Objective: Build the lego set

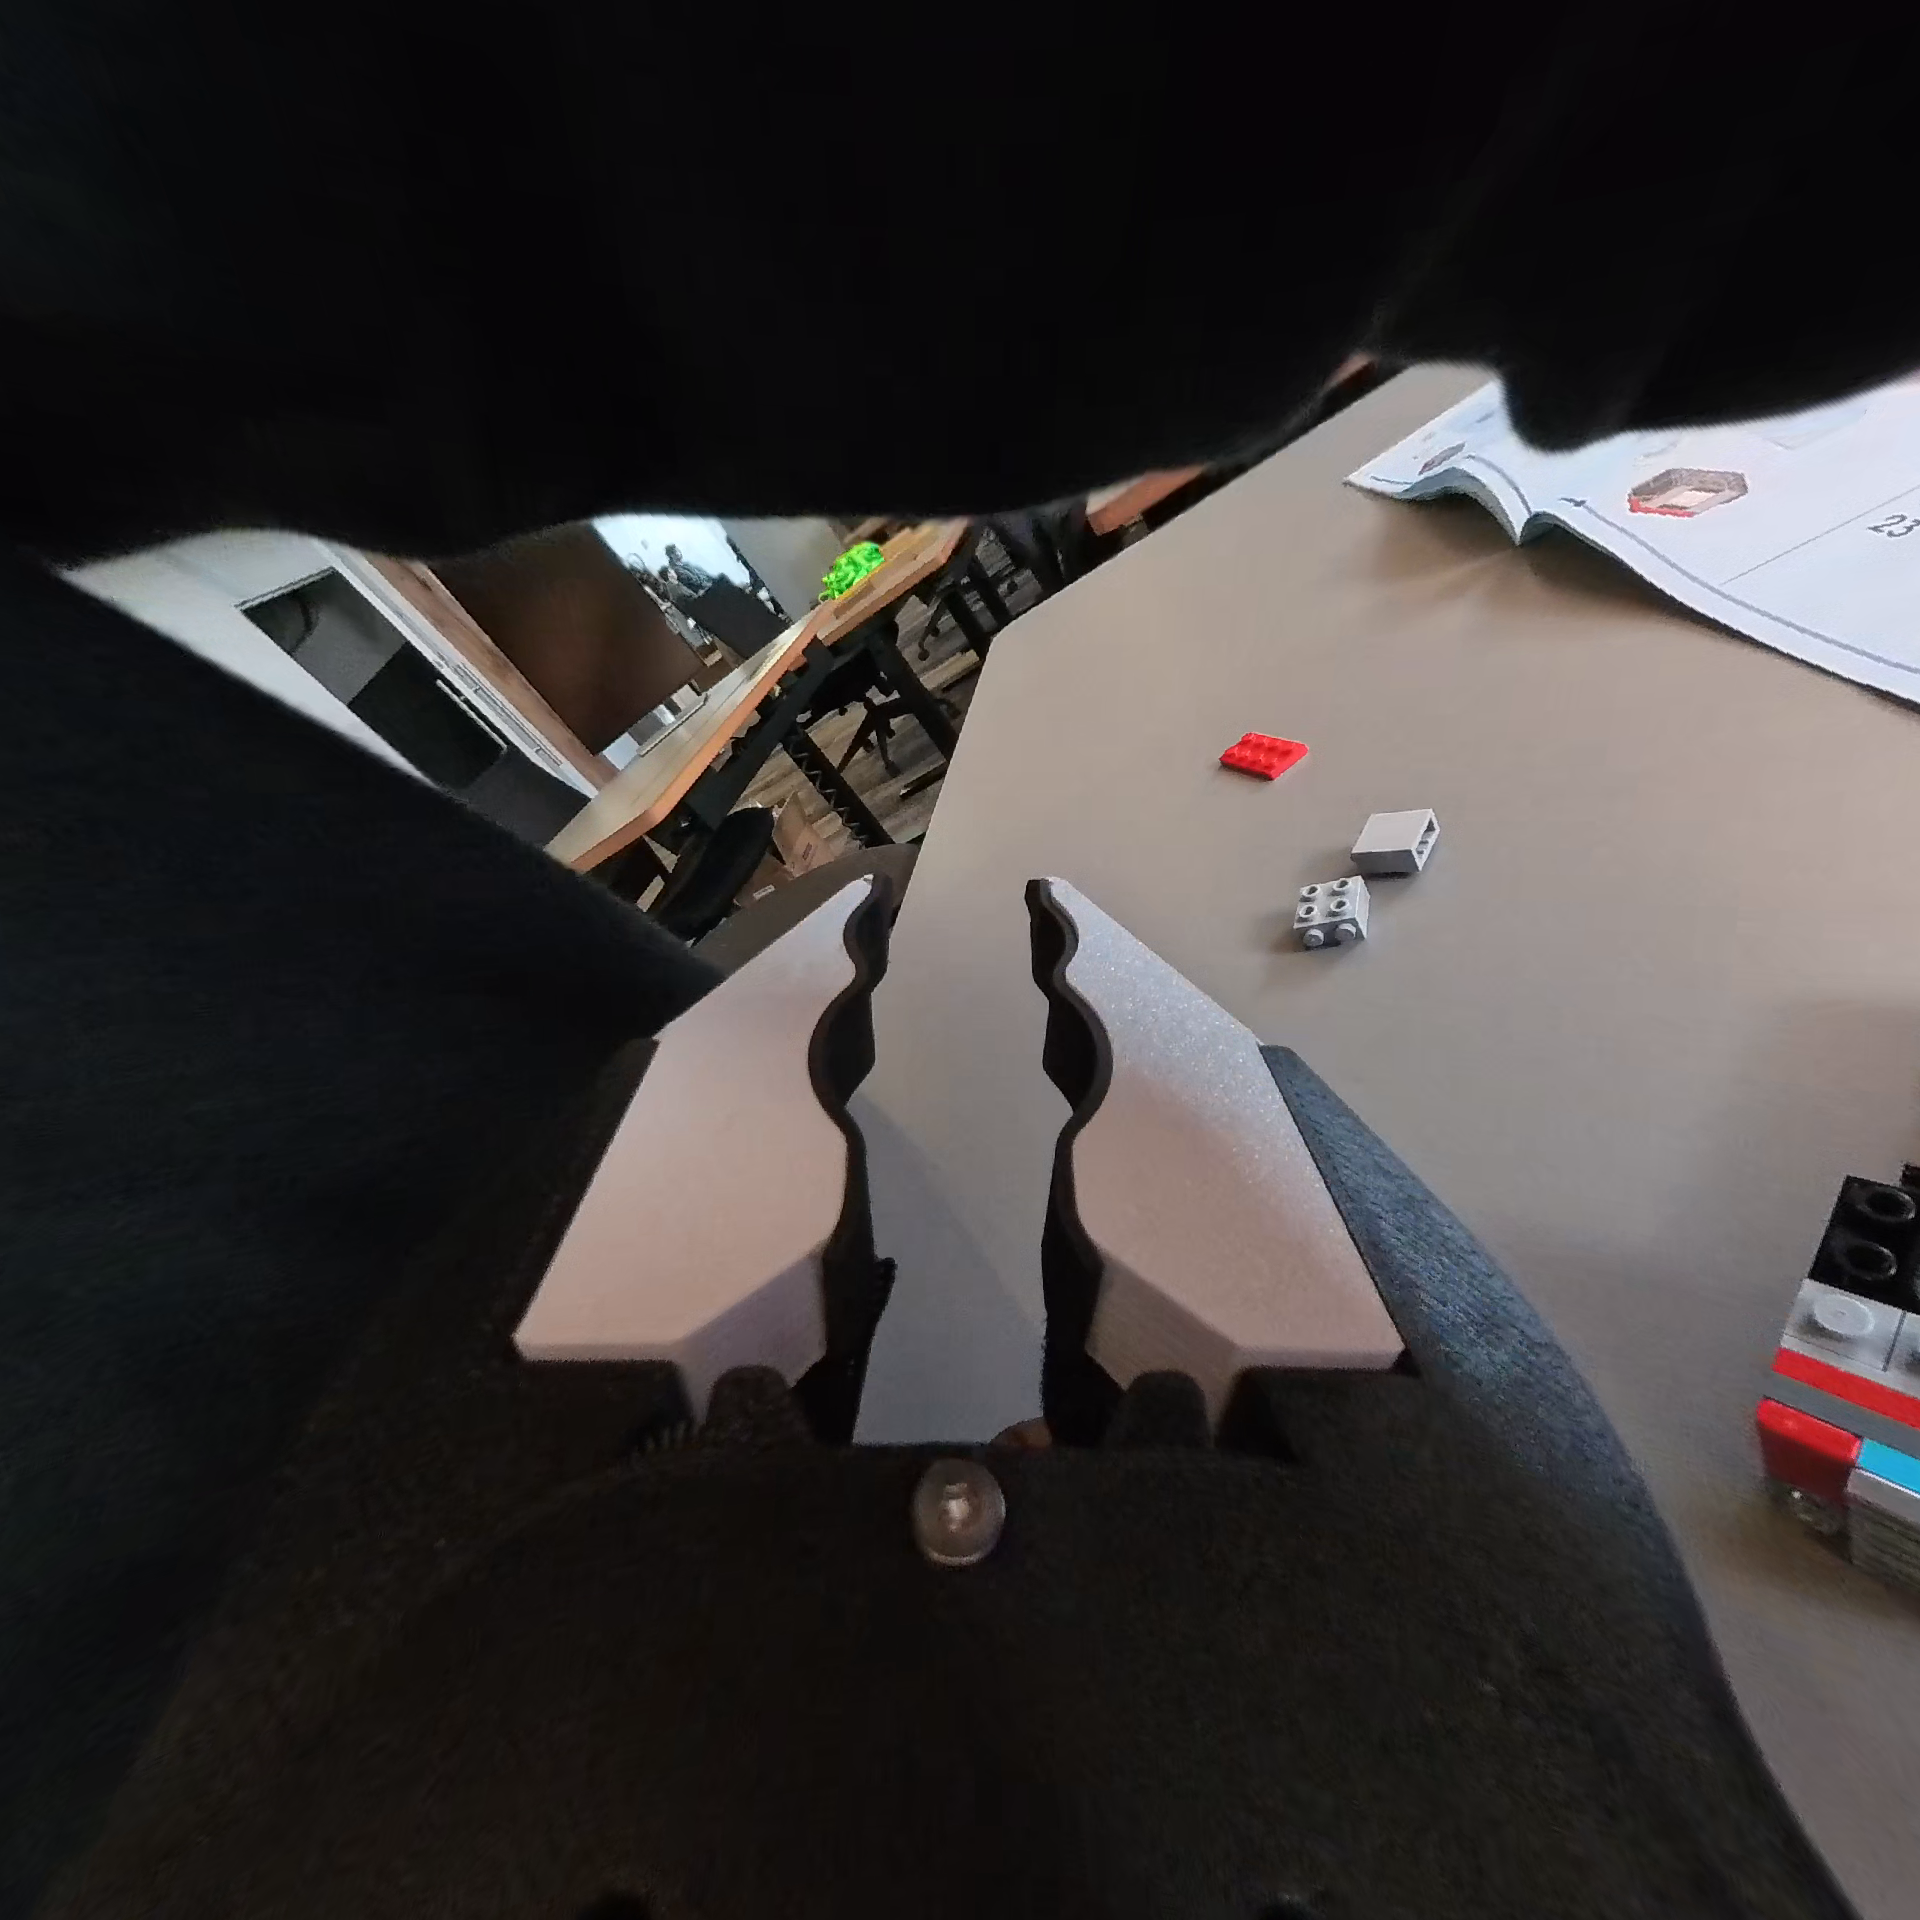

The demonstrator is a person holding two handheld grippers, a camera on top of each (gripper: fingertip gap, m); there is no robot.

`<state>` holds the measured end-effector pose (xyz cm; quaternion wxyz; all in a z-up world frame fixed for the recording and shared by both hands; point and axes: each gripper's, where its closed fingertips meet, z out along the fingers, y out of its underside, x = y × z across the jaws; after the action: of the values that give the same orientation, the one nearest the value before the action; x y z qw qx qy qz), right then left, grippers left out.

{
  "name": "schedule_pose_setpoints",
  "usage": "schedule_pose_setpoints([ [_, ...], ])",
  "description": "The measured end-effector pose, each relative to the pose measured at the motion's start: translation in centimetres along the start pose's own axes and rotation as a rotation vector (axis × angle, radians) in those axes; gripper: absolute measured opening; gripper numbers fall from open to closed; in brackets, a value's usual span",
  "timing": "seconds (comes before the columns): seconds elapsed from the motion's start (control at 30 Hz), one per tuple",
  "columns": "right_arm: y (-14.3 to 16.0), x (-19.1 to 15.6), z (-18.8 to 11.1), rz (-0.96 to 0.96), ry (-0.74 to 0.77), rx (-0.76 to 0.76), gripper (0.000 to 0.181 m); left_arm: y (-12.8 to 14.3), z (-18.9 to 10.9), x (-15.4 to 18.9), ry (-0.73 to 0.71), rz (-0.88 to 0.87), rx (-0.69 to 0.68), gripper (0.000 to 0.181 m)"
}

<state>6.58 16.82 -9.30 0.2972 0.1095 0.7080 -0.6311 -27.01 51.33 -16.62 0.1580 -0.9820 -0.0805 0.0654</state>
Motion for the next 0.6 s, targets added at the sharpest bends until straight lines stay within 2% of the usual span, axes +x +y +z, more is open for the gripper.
schedule_pose_setpoints([
  [0.07,0.0,0.0,0.0,-0.002,-0.001,-0.001,0.027,0.1,-0.3,-0.2,-0.007,0.009,0.0,0.027],
  [0.13,0.0,-0.1,0.0,-0.004,-0.001,-0.002,0.027,0.0,-1.1,-0.1,-0.003,0.008,0.013,0.01],
  [0.27,0.1,-0.1,0.1,-0.007,0.001,-0.005,0.027,0.2,-4.0,-0.5,-0.037,0.002,0.058,0.007],
  [0.43,0.2,-0.1,0.1,-0.013,0.002,-0.01,0.027,2.2,-7.0,-0.2,-0.033,-0.003,0.051,0.006],
  [0.5,0.2,-0.1,0.2,-0.014,0.003,-0.013,0.027,3.0,-7.1,0.3,-0.013,0.004,0.023,0.007],
  [0.6,0.2,-0.1,0.2,-0.015,0.004,-0.016,0.027,2.0,-6.5,0.0,-0.033,0.003,0.035,0.019],
])
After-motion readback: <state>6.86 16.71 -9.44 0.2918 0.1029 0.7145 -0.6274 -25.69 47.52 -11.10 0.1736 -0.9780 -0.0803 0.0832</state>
